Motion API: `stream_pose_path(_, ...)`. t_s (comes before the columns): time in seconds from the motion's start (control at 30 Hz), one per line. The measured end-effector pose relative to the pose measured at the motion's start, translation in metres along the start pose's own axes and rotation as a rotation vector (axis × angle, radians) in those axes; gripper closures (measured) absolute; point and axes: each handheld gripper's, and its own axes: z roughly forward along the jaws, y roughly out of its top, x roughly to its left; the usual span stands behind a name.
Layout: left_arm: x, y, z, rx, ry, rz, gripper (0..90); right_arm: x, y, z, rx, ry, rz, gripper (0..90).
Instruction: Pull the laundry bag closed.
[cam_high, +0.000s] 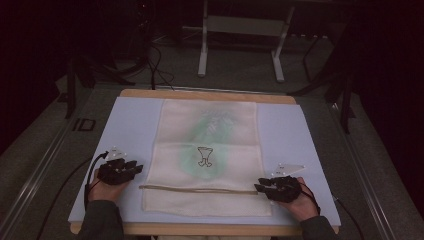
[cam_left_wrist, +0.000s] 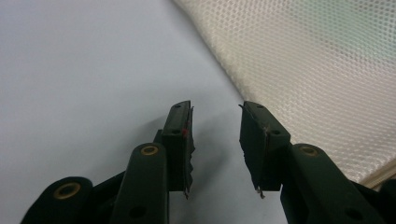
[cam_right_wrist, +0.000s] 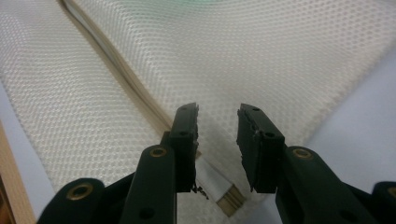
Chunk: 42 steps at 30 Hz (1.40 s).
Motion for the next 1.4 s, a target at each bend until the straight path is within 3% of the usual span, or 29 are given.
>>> stream_pose_path(0.4,0.001,0.0,-0.002,-0.011,-0.035,-0.023,63.7,0.011,0.017,0.012,0.017,0.056,-0.046,62.3)
stream_pose_path(0.77,-0.001,0.0,-0.002,-0.014,-0.048,-0.013,63.9,0.025,0.035,0.021,0.031,0.089,-0.113,64.1)
stream_pose_path(1.4,-0.003,0.001,-0.003,-0.015,-0.072,0.014,65.1,0.042,0.059,0.035,0.024,0.121,-0.177,62.9)
